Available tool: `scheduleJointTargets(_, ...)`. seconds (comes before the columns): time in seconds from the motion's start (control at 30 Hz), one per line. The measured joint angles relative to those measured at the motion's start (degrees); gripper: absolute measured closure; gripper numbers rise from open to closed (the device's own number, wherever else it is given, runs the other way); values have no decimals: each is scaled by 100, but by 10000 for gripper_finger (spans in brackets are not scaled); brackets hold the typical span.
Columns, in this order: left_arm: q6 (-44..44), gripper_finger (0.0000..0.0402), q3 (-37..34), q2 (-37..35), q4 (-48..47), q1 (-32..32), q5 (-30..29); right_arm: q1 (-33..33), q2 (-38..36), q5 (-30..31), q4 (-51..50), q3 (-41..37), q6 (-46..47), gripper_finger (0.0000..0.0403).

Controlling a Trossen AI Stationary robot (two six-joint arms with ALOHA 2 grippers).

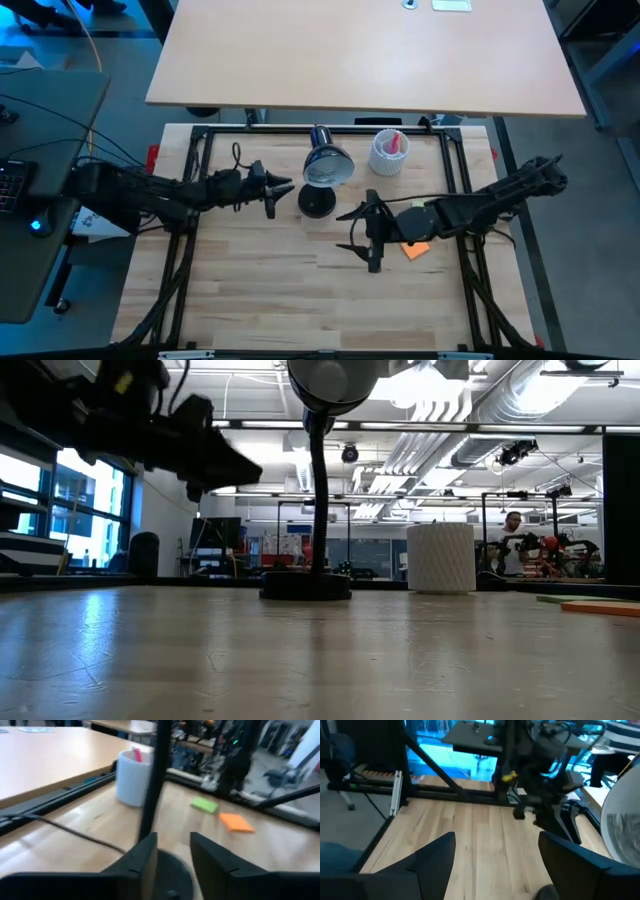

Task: Screw lightbulb
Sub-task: Remove the white lightbulb from the black lamp

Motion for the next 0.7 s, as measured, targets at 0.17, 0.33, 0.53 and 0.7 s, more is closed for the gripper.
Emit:
scheduleJointTargets(0.17,559,234,92,779,1019,488,308,256,1,8,-357,467,-173,119)
scheduleJointTargets(0.33,869,198,630,1671,1790,934,1137,432,3,24,-336,602,-403,119)
scheduleJointTargets(0.53,910,182,1376,2567,1923,1229,1896,483,5,365,-481,585,-247,119)
scheduleJointTargets(0.7,970,181,1974,3146,1911,1226,2081,481,7,461,-638,593,-69,119)
